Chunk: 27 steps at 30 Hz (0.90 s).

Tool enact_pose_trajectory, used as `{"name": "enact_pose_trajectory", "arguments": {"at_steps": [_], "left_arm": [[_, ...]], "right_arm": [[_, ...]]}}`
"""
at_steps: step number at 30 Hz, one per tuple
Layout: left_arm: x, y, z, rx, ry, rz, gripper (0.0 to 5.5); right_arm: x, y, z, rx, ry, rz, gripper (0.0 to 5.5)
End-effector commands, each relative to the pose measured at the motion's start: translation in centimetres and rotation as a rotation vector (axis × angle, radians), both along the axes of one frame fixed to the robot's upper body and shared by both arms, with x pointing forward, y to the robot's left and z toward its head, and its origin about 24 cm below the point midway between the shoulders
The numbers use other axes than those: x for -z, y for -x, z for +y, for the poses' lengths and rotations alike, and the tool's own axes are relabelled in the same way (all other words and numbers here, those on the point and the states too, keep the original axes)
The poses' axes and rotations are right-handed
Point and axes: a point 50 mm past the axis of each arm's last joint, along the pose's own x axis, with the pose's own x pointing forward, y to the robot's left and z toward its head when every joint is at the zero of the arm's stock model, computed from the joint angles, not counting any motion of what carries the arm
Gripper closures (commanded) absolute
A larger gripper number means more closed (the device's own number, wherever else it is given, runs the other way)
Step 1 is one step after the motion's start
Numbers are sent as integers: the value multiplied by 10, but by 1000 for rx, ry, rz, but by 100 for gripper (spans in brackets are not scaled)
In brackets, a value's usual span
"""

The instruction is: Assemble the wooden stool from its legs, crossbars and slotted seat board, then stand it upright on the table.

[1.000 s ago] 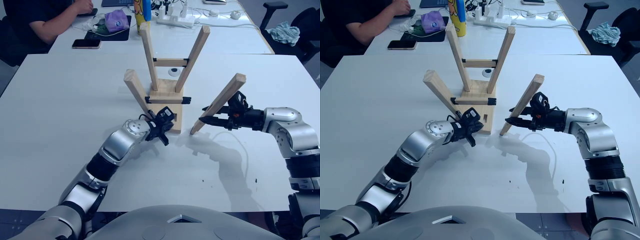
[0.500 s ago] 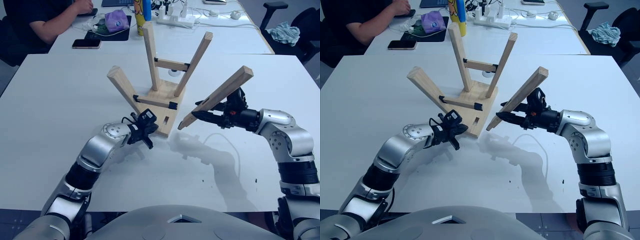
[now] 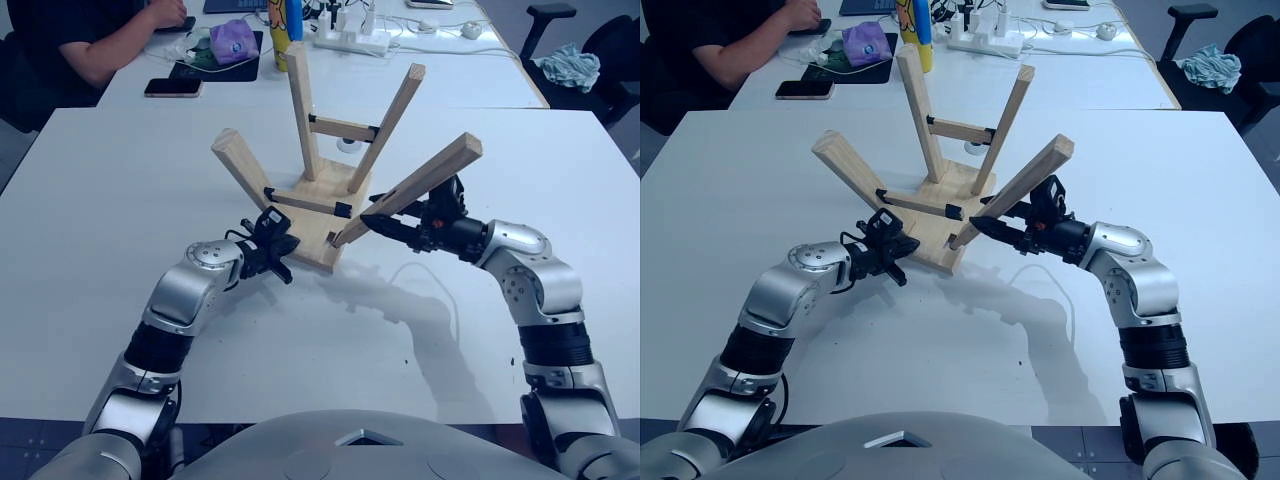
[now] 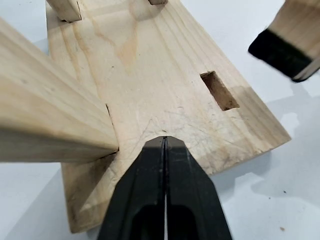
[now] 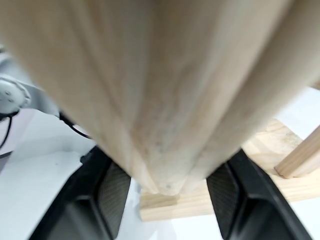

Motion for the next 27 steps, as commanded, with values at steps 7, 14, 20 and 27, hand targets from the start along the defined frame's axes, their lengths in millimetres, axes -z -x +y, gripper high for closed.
{"name": "enact_pose_trajectory", "arguments": {"at_steps": [7, 14, 20, 27], "left_arm": [[21, 8, 7, -27, -48, 101, 550], [23, 10, 5, -30, -40, 108, 550], [23, 10, 2, -36, -29, 110, 550], [24, 12, 1, -54, -17, 112, 550]], "right_arm": [[11, -7, 7, -12, 74, -51, 346], [12, -12, 10, -40, 159, -92, 346], [17, -11, 16, -103, 219, -67, 346], [23, -4, 23, -193, 294, -3, 346]]}}
